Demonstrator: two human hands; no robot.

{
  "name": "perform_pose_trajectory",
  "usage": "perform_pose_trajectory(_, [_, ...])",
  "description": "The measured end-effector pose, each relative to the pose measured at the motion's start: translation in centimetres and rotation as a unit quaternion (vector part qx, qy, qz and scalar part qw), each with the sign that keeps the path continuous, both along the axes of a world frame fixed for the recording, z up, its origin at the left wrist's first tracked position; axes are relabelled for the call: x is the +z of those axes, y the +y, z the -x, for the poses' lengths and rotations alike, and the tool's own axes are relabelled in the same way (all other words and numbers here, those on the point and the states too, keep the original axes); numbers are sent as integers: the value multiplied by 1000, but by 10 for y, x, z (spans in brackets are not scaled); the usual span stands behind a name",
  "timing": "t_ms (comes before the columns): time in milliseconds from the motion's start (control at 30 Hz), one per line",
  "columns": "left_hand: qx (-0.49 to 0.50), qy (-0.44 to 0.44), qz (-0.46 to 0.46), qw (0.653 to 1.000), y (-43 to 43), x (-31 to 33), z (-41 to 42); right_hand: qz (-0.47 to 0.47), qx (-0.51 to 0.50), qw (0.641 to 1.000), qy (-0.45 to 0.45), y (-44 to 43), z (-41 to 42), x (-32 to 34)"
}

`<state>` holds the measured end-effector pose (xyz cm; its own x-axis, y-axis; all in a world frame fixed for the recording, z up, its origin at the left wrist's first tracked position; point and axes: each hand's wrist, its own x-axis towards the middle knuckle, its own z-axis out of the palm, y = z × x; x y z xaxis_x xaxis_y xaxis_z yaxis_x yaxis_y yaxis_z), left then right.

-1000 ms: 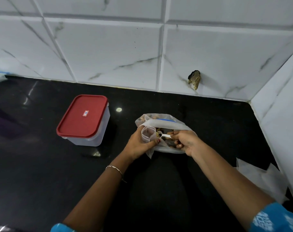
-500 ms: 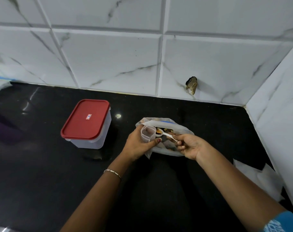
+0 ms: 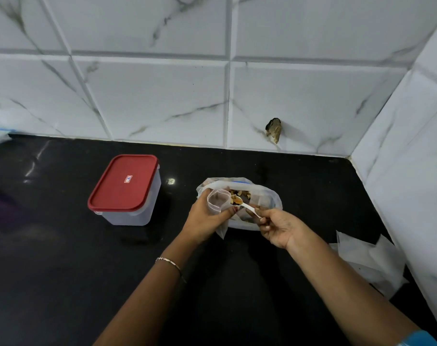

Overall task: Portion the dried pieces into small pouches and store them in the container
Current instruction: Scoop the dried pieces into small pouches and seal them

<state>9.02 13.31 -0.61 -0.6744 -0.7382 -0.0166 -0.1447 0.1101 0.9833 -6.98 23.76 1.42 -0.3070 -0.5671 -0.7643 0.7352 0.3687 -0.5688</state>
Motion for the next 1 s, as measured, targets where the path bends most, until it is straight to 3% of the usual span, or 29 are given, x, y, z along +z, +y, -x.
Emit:
perform_pose_trajectory(233, [38, -18, -5, 999, -1, 0, -6, 7, 0, 1000, 12, 10, 6, 10])
perform_pose_trajectory(467, [21, -76, 68, 995, -1, -4, 3, 76, 29, 996, 37, 18, 5, 38])
perform_pose_trajectory(567, [21, -70, 71, 995, 1, -1, 8, 83, 56, 989, 113, 17, -3, 48])
perform_pose_trajectory(700, [29, -55, 83, 995, 5, 6, 13, 78, 95, 943, 310, 17, -20, 57])
perform_pose_trajectory(767, [39, -52, 86, 994, 7, 8, 16, 83, 110, 901, 411, 17, -26, 58])
perform_pose_trajectory(833, [50, -46, 84, 994, 8, 9, 17, 90, 146, 820, 546, 17, -31, 55])
perform_pose_trajectory(933, [48, -31, 71, 996, 8, 11, 17, 89, 199, 618, 755, 21, -42, 51])
perform_pose_trajectory(1000, [49, -16, 60, 997, 7, 12, 17, 113, 206, 492, 838, 25, -45, 45])
